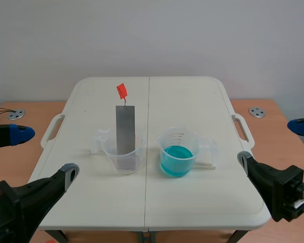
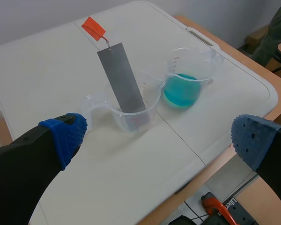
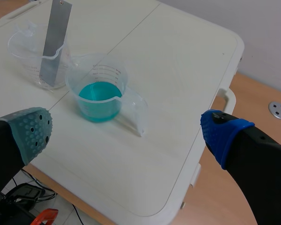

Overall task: Hold the metal plate by the orange handle, dip it into the blue solution, take it out and point at it, then put the plate back in the beaker on the left.
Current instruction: 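Lift the metal plate out of the left beaker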

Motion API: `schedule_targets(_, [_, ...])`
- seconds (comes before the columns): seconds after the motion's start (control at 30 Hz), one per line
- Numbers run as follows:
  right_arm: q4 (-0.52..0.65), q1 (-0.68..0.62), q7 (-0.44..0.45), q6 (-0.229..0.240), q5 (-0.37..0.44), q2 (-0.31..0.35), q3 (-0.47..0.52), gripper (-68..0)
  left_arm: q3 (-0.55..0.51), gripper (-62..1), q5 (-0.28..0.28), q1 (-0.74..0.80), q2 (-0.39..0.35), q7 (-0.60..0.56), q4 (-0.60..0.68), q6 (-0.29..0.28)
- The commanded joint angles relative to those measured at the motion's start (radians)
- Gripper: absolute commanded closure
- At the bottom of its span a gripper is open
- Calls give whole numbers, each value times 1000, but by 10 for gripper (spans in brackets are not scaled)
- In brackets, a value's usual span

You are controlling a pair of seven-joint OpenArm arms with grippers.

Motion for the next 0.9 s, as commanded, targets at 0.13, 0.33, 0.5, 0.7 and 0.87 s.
schedule_targets(0.13, [19,0,55,0,8,3,2,-663,-4,-623,-6,0,5,54,11,-1])
schedule_targets(0.33, [19,0,56,0,8,3,2,-663,-4,-623,-6,0,5,58,11,-1])
schedule_targets(0.5, [19,0,56,1,7,3,2,-663,-4,-623,-6,0,5,56,11,-1])
schedule_targets(0.7, [19,1,72,4,7,2,2,-663,-4,-623,-6,-3,5,53,11,0])
schedule_targets(0.87, [19,24,80,10,8,2,0,-663,-4,-248,-5,-3,5,53,11,10])
